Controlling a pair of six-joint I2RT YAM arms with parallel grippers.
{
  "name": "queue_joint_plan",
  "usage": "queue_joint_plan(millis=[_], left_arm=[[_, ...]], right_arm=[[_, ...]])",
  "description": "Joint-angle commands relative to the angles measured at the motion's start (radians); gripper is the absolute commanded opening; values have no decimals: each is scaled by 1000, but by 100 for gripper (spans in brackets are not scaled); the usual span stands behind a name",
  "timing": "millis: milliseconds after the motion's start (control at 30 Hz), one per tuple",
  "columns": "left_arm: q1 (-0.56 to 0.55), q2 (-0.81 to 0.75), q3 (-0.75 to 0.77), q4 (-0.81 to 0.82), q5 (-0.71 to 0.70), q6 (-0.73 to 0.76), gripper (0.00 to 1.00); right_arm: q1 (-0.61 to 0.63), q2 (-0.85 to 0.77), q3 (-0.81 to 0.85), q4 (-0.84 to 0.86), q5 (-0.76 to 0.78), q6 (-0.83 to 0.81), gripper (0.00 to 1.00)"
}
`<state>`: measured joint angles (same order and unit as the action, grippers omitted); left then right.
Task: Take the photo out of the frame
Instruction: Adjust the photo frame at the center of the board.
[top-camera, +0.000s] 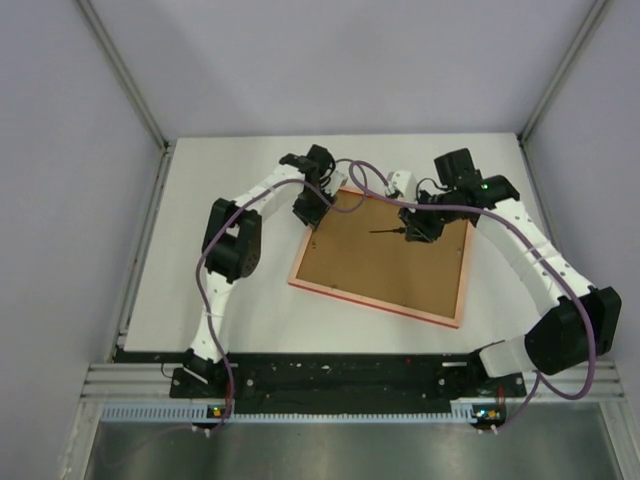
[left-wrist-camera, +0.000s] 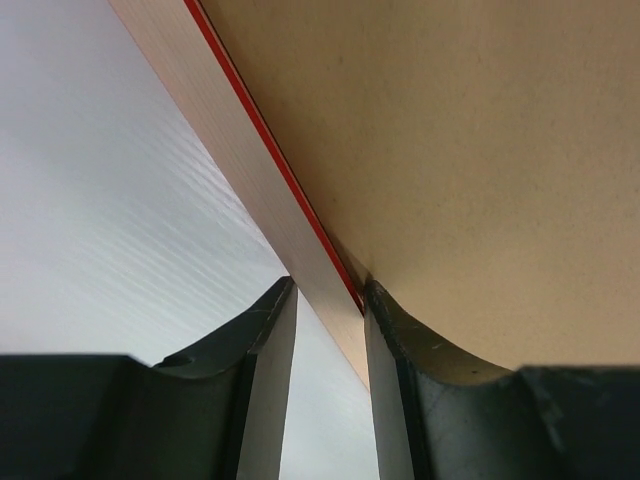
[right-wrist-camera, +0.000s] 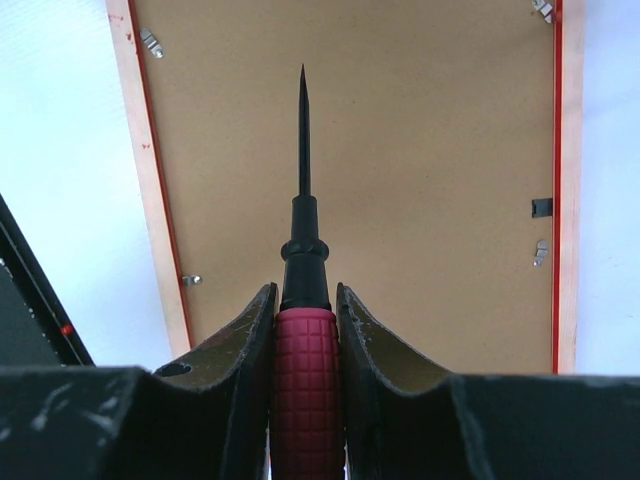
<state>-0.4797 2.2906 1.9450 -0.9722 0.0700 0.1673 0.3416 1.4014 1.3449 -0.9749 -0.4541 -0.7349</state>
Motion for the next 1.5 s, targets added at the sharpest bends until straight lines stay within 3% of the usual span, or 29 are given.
queue_joint_plan(millis=[0,300,533,600,667,733,833,1067,1233,1333,1467], left_arm=[[0,72,109,41,-100,99,38],[1,231,282,56,-284,152,36],[19,288,356,253,-533,196,33],[23,306,405,300,-591,195,44],[24,302,408,360,-644,186,66],[26,246,387,409,-651,164,81],[23,106,295,495,-610,135,93],[-36,-135,217,360,-419,51,95],[-102,-273,-16,302,-236,6,92],[-114,-286,-58,206,-115,-11,88],[-112,-315,-112,103,11,15,80]], right_arm=[[-24,-4,54,-2,-9,-34,0],[-113,22,105,12,-49,-31,0],[-164,27,126,87,-31,34,0],[-179,28,126,125,-9,71,0],[-185,28,123,145,12,91,0],[-197,28,125,151,14,100,0],[-223,24,137,151,5,121,0],[-380,28,87,264,86,227,0],[-411,53,-13,424,217,247,0],[-420,106,-47,551,330,270,0],[-454,215,-7,619,354,311,0]])
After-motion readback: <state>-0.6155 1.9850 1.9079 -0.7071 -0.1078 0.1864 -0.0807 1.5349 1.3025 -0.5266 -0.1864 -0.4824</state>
